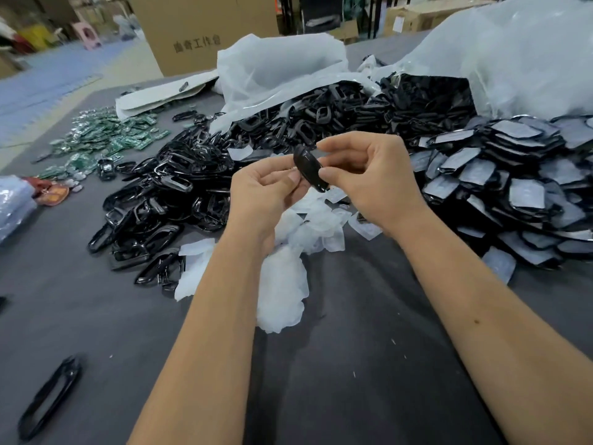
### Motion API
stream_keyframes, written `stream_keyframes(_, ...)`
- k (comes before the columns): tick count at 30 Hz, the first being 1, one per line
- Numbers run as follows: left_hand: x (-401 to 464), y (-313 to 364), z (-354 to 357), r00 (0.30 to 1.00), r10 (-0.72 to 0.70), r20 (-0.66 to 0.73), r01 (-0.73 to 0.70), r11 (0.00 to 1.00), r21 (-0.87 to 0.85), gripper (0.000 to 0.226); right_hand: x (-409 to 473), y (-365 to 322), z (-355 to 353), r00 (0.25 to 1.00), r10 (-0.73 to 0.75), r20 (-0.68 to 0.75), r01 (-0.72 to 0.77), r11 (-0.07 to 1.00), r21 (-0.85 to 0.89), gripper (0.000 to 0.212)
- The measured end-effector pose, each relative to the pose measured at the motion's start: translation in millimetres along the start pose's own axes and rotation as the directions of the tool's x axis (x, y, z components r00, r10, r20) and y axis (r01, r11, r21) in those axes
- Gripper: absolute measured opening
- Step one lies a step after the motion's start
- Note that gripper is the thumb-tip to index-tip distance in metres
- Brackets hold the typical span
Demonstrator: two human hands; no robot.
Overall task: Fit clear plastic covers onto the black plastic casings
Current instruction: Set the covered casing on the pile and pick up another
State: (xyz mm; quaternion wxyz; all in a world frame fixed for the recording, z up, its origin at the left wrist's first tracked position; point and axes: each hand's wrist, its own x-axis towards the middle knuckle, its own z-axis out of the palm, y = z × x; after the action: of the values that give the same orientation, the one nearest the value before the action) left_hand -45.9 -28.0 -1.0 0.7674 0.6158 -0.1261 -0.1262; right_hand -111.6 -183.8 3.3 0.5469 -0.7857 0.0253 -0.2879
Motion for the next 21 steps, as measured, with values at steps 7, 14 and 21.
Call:
stream_keyframes(7, -1.8, -2.3, 85.5, 0.992, -0.035, 0.121, 0.033, 0.999, 0.025, 0.05, -6.3, -6.0, -59.6, 0.99, -0.137, -0.038, 0.101, 0.869, -0.484, 0.034)
stream_keyframes(14, 8.6, -17.6, 160.6, 0.944, 0.094, 0.317, -0.268, 0.779, 0.566, 0.045, -6.6, -8.8, -133.6, 0.985, -0.152, -0.077, 0.034, 0.618, -0.785, 0.036)
stream_keyframes(21, 1.7, -26.5, 159.8, 0.922, 0.101, 0.374, -0.368, 0.528, 0.765, 0.044, -2.9, -6.2, -145.3, 0.999, 0.037, -0.013, -0.03, 0.518, -0.855, 0.027)
